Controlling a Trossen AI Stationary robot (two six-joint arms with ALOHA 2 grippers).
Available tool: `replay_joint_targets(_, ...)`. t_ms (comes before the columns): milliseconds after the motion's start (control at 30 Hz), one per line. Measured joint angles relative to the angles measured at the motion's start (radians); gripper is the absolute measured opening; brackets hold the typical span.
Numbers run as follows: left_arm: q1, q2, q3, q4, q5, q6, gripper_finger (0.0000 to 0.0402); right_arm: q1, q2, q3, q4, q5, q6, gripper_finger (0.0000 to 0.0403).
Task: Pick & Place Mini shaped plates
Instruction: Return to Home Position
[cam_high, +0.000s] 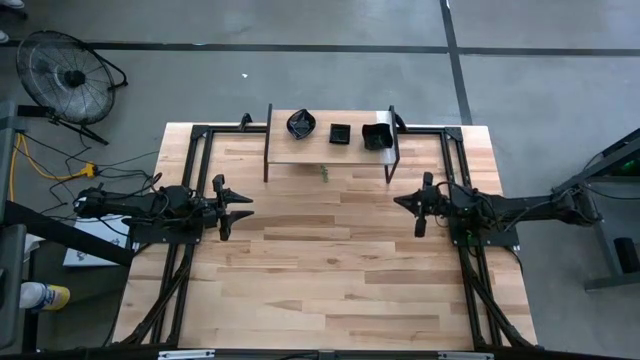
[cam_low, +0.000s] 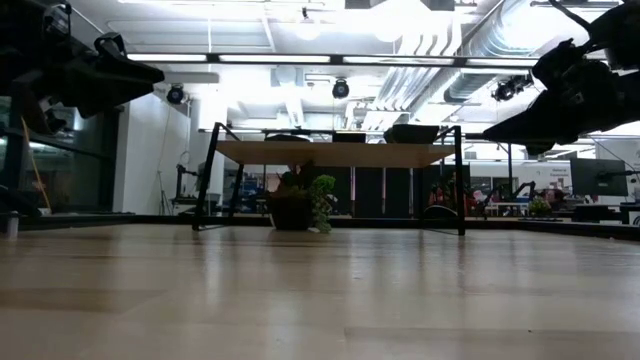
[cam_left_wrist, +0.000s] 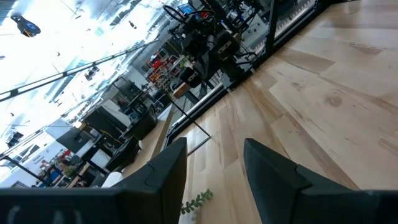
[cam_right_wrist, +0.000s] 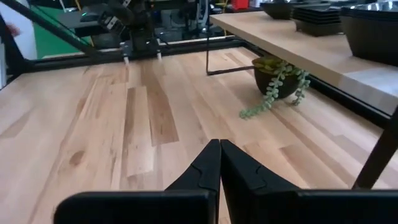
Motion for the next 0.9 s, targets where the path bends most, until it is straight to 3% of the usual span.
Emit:
replay_joint_targets(200,0.000,0.000,0.000,0.000,0.000,0.000,0.0154,0.000,0.000,0.000,-0.001,-0.064,-0.081,0.0011)
replay_joint_targets(500,0.000,0.000,0.000,0.000,0.000,0.000,0.0154,0.000,0.000,0.000,-0.001,-0.060,-0.216,0.0012)
replay_joint_targets(900,0.000,0.000,0.000,0.000,0.000,0.000,0.0154,0.000,0.000,0.000,-0.001,-0.059,-0.223,0.0012)
